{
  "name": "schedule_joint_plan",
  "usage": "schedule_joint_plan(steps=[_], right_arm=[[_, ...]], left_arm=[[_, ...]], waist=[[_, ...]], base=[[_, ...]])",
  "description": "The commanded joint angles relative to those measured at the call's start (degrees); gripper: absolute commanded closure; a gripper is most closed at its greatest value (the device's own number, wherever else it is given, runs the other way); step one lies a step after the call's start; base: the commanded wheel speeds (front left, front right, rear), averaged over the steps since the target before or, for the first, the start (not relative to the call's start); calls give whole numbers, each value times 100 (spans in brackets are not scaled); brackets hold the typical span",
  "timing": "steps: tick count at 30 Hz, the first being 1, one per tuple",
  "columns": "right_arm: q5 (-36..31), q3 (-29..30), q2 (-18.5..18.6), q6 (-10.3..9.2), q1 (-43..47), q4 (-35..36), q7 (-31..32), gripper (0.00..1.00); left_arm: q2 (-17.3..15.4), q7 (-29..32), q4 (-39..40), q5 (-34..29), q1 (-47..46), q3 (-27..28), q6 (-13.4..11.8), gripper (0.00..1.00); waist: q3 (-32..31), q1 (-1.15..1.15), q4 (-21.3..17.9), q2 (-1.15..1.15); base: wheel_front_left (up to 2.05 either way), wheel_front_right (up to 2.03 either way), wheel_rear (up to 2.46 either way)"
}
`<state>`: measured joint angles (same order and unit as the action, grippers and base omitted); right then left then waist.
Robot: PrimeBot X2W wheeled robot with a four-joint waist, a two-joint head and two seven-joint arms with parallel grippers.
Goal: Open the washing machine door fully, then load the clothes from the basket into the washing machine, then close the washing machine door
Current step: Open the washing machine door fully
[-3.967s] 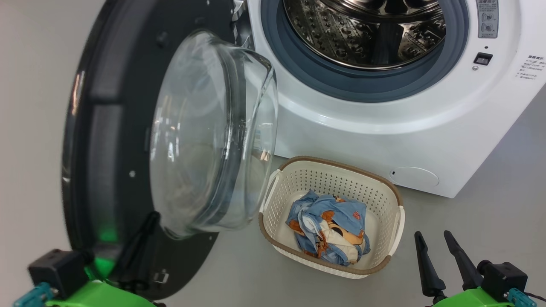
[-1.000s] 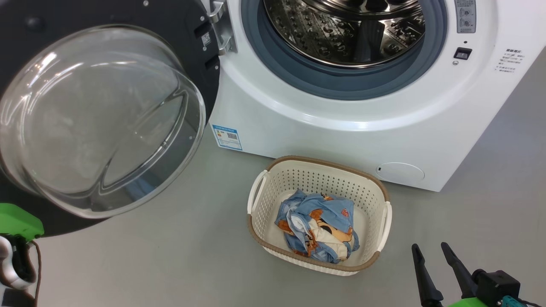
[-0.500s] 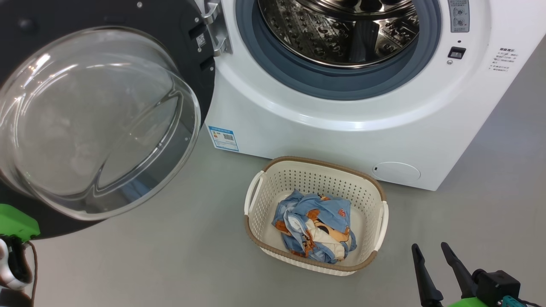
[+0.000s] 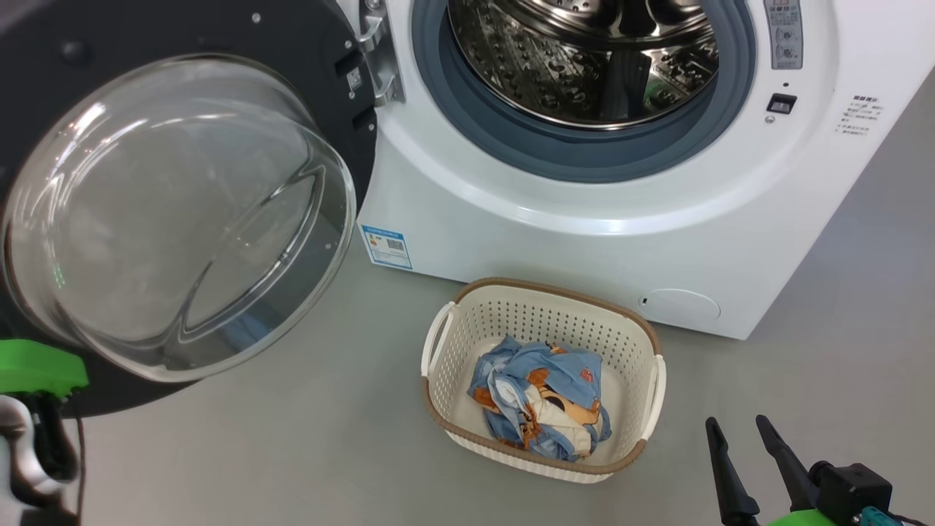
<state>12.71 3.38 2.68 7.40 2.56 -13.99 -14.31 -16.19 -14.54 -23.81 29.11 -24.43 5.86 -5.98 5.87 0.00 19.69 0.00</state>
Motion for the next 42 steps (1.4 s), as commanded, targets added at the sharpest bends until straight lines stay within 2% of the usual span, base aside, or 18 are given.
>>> schedule_joint_plan(steps=[1, 2, 5, 7, 8, 9, 14, 19, 25, 29, 42], right_arm=[[5, -139, 23, 9, -115, 127, -69, 0], [2, -139, 23, 9, -113, 139, -69, 0], [-13, -145, 36, 9, -105, 180, -69, 0], [-18, -143, 55, 9, -84, 210, -69, 0], [-23, -144, 61, 9, -72, 227, -69, 0], [-30, -146, 66, 9, -61, 247, -69, 0], [-86, -151, 67, 9, -12, 383, -69, 0], [-149, -176, 60, 9, -8, 516, -69, 0], [-248, -228, 45, 9, 74, 722, -69, 0], [-323, -249, 40, 9, 123, 816, -69, 0], [-408, -348, 33, 9, 219, 957, -69, 0]], left_arm=[[-230, 28, 386, 11, 32, 140, 14, 98], [-202, 73, 663, 6, 143, 107, 3, 84], [-141, 230, 1538, -24, 488, 6, -49, 53], [-142, 340, 2077, -86, 706, -67, -95, 17], [-137, 397, 2324, -100, 811, -91, -118, 4], [-138, 460, 2557, -114, 911, -122, -134, 0], [-140, 704, 3492, -207, 1314, -336, -157, 0], [-177, 778, 3888, -311, 1718, -596, -45, 0], [-154, 600, 3699, -366, 2287, -920, 184, 0], [-109, 358, 3459, -404, 2582, -959, 215, 0], [167, -36, 2873, -577, 3167, -789, 407, 0]], waist=[[-55, 0, 15, 0], [-87, 0, 11, 0], [-170, 0, -35, 0], [-230, 0, -84, 0], [-259, 0, -120, 0], [-278, 0, -160, 0], [-339, 0, -411, 0], [-374, 0, -794, 0], [-423, 0, -1386, 0], [-452, 0, -1695, 0], [-380, 0, -2320, 0]], base=[[0, 0, 0], [0, 0, 0], [0, 0, 0], [0, 0, 0], [0, 0, 0], [0, 0, 0], [0, 0, 0], [0, 0, 0], [0, 0, 0], [0, 0, 0], [0, 0, 0]])
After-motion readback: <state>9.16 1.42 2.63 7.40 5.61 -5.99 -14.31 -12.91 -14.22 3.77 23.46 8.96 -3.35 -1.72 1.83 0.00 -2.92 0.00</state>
